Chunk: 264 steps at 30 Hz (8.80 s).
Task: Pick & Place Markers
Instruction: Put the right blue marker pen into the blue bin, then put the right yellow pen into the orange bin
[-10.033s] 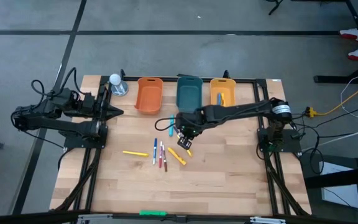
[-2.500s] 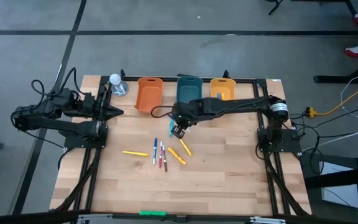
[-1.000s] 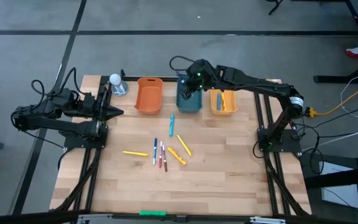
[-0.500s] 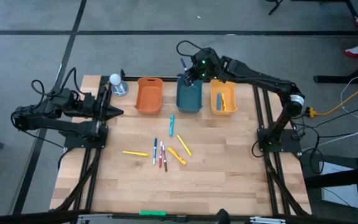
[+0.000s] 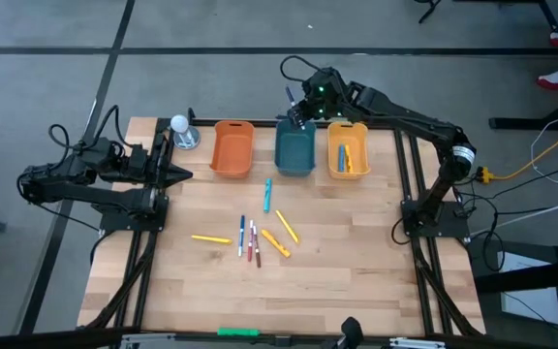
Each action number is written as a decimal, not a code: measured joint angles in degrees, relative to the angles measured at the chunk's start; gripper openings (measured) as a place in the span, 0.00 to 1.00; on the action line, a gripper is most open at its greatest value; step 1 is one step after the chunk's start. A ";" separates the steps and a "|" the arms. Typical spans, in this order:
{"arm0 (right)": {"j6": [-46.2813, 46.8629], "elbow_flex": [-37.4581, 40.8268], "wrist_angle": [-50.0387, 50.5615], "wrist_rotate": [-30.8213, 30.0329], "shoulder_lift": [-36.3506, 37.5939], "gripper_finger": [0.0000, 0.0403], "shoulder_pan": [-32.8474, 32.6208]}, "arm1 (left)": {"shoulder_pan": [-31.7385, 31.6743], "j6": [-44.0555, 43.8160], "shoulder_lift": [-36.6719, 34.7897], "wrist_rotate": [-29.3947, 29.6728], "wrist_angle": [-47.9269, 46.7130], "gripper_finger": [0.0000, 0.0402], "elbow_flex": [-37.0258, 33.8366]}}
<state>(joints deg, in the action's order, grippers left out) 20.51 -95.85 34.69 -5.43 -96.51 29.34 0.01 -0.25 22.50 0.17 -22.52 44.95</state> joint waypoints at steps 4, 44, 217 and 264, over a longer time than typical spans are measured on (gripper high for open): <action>-0.03 0.01 1.35 0.60 0.00 0.07 1.09 | 0.00 0.00 -0.02 -0.01 0.00 0.03 0.00; 3.45 1.01 9.35 4.00 -5.03 0.07 5.27 | 0.00 0.00 0.00 0.02 0.00 0.02 0.00; 8.28 0.96 9.34 -3.04 5.44 0.34 -26.77 | 0.00 0.00 -0.01 0.02 0.01 0.02 0.00; 17.03 0.98 9.25 -4.90 -1.51 0.34 -31.39 | 0.00 0.00 0.00 -0.01 0.00 0.02 0.00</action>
<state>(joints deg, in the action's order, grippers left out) 37.54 -94.87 43.94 -10.33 -98.02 -2.04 0.01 -0.25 22.50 0.16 -22.52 44.95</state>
